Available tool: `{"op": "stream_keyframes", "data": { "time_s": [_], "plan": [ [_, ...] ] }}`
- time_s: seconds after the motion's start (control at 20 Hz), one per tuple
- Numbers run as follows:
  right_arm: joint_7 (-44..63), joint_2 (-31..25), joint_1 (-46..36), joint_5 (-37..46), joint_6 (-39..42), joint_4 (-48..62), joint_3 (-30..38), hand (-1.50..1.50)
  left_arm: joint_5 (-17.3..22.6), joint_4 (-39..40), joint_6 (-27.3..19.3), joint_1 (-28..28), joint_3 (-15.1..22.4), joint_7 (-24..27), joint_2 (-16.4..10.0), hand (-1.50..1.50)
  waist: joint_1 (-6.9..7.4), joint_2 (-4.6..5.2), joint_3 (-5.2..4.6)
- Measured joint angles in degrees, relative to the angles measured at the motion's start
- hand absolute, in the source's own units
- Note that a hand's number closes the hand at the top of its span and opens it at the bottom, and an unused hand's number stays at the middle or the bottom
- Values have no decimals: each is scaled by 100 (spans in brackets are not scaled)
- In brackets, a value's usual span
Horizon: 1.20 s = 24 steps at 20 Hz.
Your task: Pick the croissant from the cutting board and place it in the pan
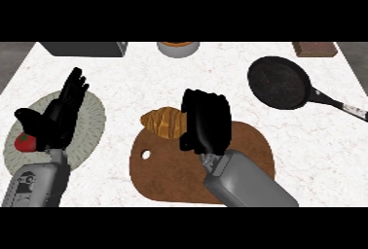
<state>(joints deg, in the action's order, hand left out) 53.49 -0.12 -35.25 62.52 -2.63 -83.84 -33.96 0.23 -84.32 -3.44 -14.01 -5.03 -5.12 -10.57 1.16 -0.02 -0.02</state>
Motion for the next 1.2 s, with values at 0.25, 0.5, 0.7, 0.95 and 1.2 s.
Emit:
{"op": "stream_keyframes", "data": {
  "time_s": [0.25, 0.5, 0.7, 0.95, 1.2],
  "plan": [
    [-125, -38, -422, -148, -495, 112, 746, 150, 25, -29, -5, 0, -71, -58, -31, 0, -48, 6, 2],
    [-747, -309, -531, -744, -1047, 272, 1772, 150, 28, -83, 17, 47, -61, -41, -13, 0, -65, 16, 5],
    [-1493, -836, -549, -1127, -1226, 798, 2461, 150, 22, -13, 32, -23, -91, -51, -33, 0, -70, 24, 4],
    [-2665, -1414, -656, -1426, -1745, 2102, 3188, 150, -19, 7, 6, -17, -47, 14, 37, 0, -14, 53, 6],
    [-3541, -1867, -885, -1289, -2431, 3604, 3606, 150, -45, 59, 18, -114, 1, 39, 77, 0, 71, 92, 9]
  ]
}}
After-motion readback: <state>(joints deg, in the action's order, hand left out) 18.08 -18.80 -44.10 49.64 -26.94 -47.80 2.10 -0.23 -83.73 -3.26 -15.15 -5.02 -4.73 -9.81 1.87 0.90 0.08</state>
